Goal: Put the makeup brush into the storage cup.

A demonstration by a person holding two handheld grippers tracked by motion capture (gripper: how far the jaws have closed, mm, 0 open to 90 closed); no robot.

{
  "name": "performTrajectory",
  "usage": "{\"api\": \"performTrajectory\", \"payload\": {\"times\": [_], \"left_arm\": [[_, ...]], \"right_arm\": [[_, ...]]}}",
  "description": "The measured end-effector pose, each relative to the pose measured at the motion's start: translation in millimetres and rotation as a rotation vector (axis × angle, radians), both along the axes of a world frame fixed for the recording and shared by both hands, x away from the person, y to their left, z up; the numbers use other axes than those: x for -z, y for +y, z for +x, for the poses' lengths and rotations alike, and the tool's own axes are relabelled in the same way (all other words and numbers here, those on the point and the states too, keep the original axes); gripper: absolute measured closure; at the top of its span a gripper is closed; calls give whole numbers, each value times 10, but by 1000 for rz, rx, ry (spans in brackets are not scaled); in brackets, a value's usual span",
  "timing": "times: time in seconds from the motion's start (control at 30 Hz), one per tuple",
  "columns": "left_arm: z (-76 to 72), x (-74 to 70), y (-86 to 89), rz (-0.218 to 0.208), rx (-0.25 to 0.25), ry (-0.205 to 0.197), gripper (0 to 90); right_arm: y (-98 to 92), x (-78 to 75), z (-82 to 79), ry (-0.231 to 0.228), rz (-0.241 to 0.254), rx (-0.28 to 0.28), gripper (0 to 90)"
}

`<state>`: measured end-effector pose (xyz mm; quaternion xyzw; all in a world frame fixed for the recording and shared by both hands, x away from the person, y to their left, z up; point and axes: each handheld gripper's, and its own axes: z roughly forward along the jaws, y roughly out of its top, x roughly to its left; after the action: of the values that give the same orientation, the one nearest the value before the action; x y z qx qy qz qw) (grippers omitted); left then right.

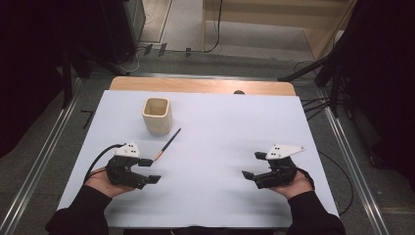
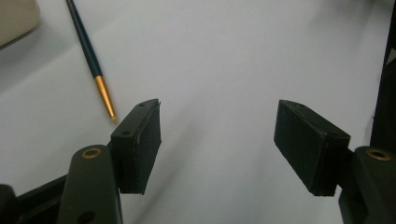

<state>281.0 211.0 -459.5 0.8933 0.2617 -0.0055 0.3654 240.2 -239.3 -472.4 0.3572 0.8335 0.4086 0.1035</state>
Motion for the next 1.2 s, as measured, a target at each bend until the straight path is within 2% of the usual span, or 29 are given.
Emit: {"api": "performTrajectory", "payload": {"times": [0.47,1.2], "left_arm": [[-2,6,-9,8,-1,5,323],[-8,25,-22,29,13,1,322]], "right_arm": [[-8,10,6,13,7,5,196],[-2,40,11,26,-27,-9,208]]}}
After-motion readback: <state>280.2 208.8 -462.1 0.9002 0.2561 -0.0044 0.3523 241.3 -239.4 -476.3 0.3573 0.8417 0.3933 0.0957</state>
